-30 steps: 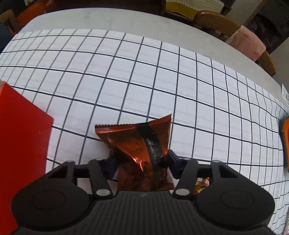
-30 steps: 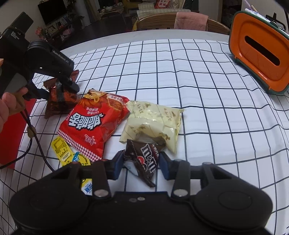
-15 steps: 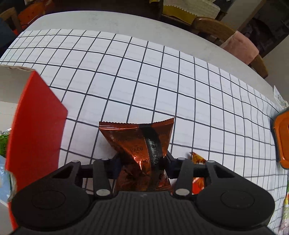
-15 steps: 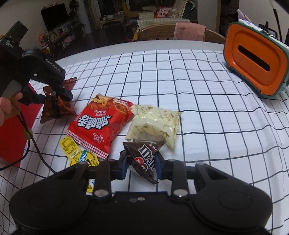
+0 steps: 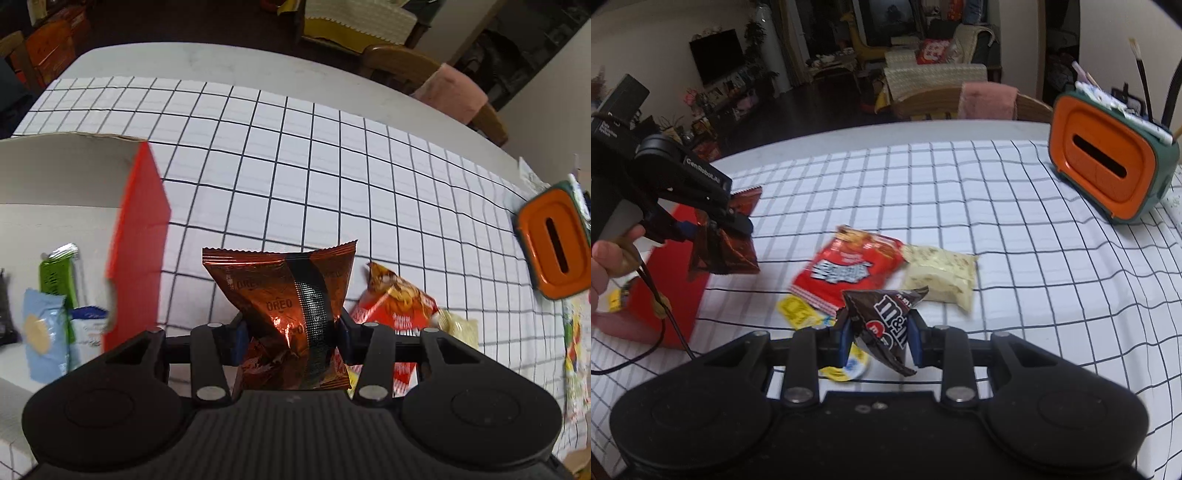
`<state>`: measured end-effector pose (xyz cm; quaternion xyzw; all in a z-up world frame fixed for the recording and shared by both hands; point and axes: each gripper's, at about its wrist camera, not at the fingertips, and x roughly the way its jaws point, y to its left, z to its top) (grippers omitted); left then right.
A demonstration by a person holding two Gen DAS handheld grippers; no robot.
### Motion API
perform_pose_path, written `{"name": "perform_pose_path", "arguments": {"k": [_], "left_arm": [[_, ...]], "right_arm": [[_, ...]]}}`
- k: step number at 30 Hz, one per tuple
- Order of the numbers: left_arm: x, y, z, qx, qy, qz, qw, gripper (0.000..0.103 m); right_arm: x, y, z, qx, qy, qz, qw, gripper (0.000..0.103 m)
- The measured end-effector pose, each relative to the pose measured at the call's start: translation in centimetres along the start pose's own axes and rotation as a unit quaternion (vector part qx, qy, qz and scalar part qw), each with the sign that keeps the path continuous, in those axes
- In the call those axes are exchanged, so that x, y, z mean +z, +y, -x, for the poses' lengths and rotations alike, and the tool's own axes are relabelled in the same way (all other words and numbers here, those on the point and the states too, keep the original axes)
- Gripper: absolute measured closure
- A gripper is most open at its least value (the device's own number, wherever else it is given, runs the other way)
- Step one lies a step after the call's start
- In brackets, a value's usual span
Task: Organize snacks
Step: 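Carry the Oreo pack and M&M's pack over the box with both tools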
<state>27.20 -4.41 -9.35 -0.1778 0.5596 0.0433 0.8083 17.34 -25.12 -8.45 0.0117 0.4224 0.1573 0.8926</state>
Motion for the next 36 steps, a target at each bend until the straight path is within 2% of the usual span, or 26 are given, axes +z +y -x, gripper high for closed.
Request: {"name": "perform_pose_path", "arguments": {"k": [7,20,27,36], "left_arm": [[-1.6,2.7,4.0,-0.008,-0.007,-0.018,0.9998,0.058],[-3.2,10.0,10.1,-0.010,-0.034,-0.043,0.9984,0.058],[-2.8,15.3,12.2,-0.005,-0.043,-0.039,0.9983,0.058],[-2.0,21.6,13.1,0.009,-0.043,-0.028,0.9986,0.058]], "right_arm": [[0.3,3.9,2.1,0.022,-0.012,0.014,1.000,0.074],[1.6,12.8,2.9,0.057,-0.031,0.052,0.997,0.074],[2.3,17.6,2.5,0.072,-0.034,0.072,0.994,0.074],[3.1,23.6,0.2,0.081,-0.026,0.096,0.992,0.074]]}}
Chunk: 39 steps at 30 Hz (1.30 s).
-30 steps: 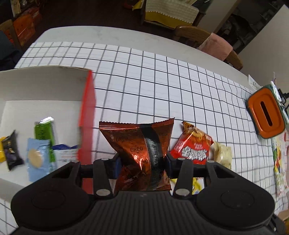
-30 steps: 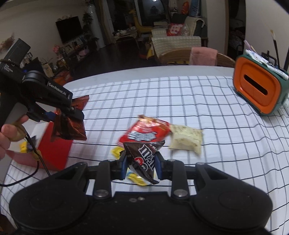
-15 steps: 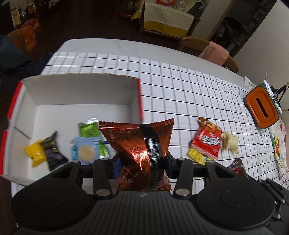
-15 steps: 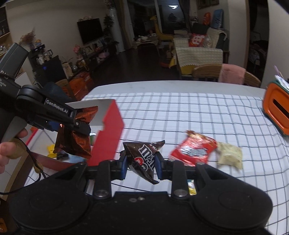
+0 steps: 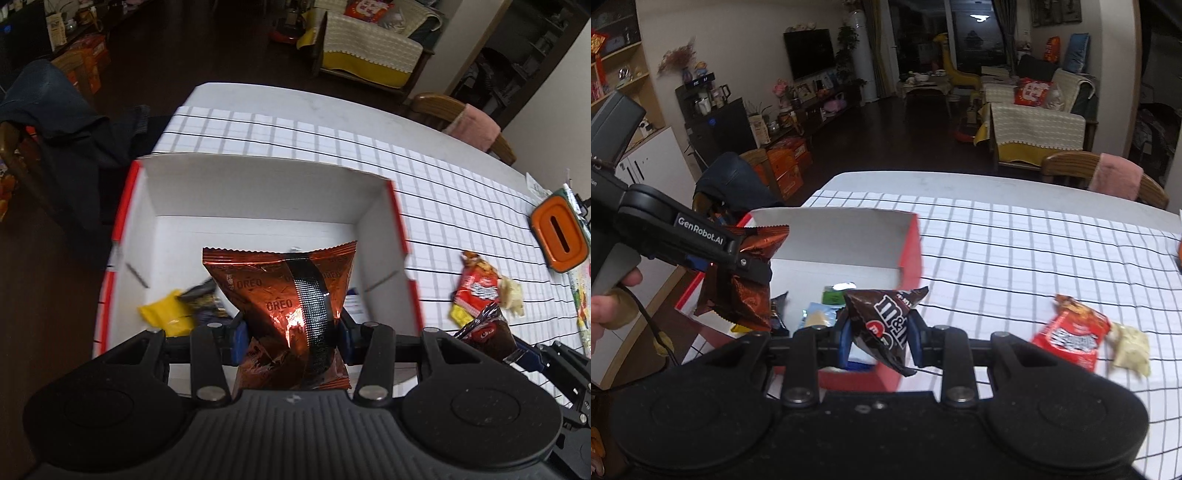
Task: Organize snacks
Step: 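Carry the Oreo pack and M&M's pack over the box with both tools, then open both tools to drop the Oreo and M&M's packs into the box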
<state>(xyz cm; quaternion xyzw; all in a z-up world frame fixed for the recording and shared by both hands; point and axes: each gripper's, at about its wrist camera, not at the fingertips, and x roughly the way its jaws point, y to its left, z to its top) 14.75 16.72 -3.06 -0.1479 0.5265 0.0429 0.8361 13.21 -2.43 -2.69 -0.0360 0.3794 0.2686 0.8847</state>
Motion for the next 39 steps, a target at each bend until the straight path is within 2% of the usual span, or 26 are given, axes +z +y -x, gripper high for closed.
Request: {"name": "perform_pose_path", "arguments": {"k": [14,22,29,35,39], "left_arm": [[0.7,5.8,-2.8,0.040,0.032,-0.042,0.9978,0.058],[0.5,6.2,-5.0,0.049,0.044,-0.068,0.9955,0.058],[-0.2,5.5,-6.0,0.063,0.033,-0.100,0.9925,0.058],[-0.3,5.5,-6.4,0.066,0.033,-0.103,0.9919,0.058],[-0.4,5.5,-6.2,0.063,0.032,-0.099,0.9926,0.058]], "right_arm": [[1.5,4.3,-7.7,-0.011,0.042,0.026,0.999,0.074],[1.1,5.5,-10.8,-0.015,0.069,0.029,0.997,0.074],[0.4,5.8,-12.1,-0.026,0.088,0.037,0.995,0.074],[0.2,6.0,-12.9,-0.030,0.101,0.036,0.994,0.073],[0.2,5.9,-12.6,-0.031,0.098,0.032,0.994,0.070]]}}
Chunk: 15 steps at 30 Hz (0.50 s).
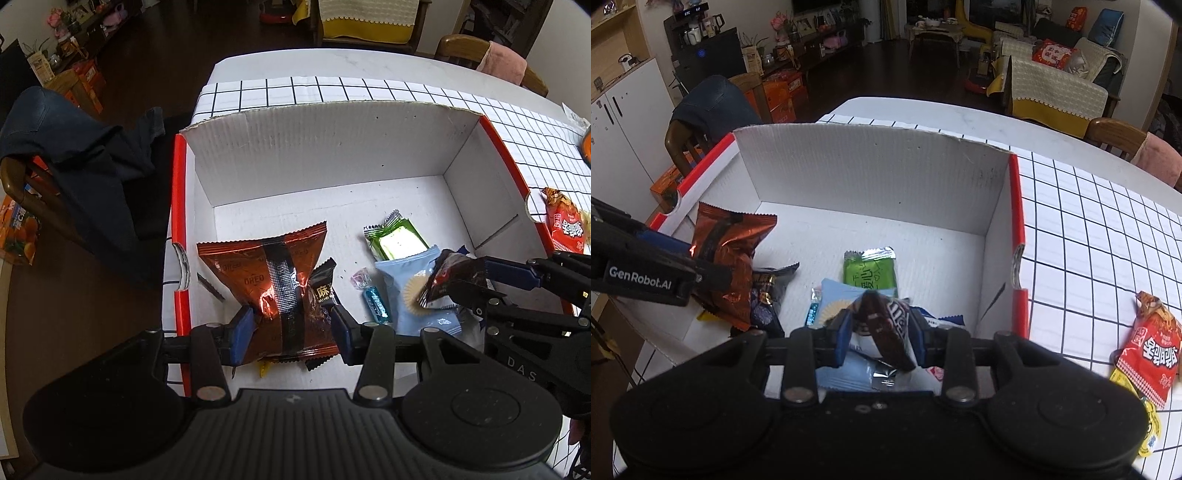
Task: Organize snacks
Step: 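Open both tools to drop the Oreo and M&M's packs into the box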
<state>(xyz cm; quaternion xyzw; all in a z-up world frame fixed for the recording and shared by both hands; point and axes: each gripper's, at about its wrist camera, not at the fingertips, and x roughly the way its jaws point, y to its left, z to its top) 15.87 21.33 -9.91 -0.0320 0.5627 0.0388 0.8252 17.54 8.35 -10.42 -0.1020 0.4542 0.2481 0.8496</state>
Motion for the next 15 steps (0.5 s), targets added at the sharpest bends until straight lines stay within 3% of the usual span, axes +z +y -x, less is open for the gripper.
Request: {"name": "perform_pose_path", "arguments": {"k": [11,15], "left_arm": [[-0.8,-0.1,2.5,-0.012,-0.030,0.007,0.9995,0.046],[-1.1,-0.2,4.1,-0.018,-0.051,0.016,0.9984,0.038]], "right_arm": [[0.1,-0.6,3.1,0.026,-0.031,-0.029,0.999,0.060],[0.1,-0.8,4.8,0.035,-0.047,-0.041,0.997,0.047]]}}
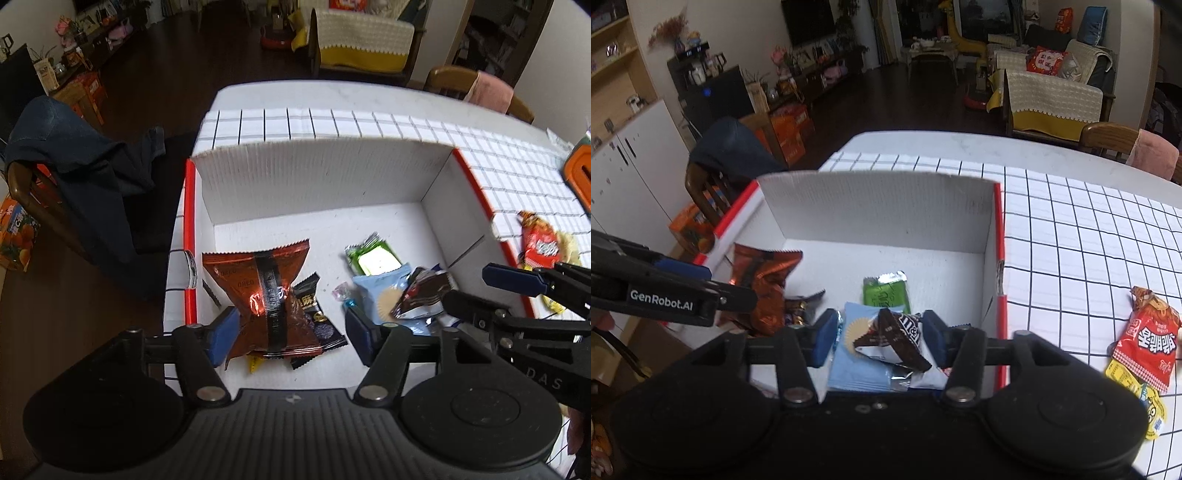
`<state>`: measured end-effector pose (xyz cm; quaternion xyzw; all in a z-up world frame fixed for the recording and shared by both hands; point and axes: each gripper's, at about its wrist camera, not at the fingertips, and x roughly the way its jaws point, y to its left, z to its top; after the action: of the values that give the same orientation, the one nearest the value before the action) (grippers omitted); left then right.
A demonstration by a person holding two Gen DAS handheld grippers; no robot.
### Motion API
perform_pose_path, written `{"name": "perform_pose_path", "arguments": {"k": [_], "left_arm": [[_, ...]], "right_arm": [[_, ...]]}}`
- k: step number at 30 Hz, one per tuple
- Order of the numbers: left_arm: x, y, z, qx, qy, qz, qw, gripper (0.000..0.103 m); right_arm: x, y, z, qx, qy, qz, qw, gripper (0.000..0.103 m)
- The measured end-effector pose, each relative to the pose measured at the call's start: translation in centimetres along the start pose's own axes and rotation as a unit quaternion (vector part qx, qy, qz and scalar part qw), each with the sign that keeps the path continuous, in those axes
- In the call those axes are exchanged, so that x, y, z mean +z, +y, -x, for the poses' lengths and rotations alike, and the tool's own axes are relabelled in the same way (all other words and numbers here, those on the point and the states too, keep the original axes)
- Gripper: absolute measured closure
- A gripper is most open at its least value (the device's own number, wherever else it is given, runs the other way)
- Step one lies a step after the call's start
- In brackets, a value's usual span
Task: Organize snacks
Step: 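Open both tools to drop the Oreo and M&M's packs into the box, then move both tools back toward the red chip bag and cream pack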
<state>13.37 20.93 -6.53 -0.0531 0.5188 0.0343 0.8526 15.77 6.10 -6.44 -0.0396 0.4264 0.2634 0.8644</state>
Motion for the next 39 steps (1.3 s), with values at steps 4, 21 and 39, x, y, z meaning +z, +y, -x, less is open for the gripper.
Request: {"name": "perform_pose_path", "arguments": {"k": [4,21,39], "left_arm": [[-0.3,-0.3,1.5,-0.005,-0.019,0.005,0.9998,0.036],[-1.8,-4.5,6.3,-0.030,-0.110,-0.011,0.9935,0.021],[-2.3,-16.0,4.9,-0.060,-0.109,-0.072,0.9897,0.020]], "right_arm": [[0.0,-0.1,1.7,0.009,-0.014,-0.008,1.000,0.042],[-1.3,-2.2,8.2,0.013,-0.072,-0.043,0.996,0.011],[-5.8,-12.8,13.0,-0.045,-0.075,-0.088,0.992,0.001]]}}
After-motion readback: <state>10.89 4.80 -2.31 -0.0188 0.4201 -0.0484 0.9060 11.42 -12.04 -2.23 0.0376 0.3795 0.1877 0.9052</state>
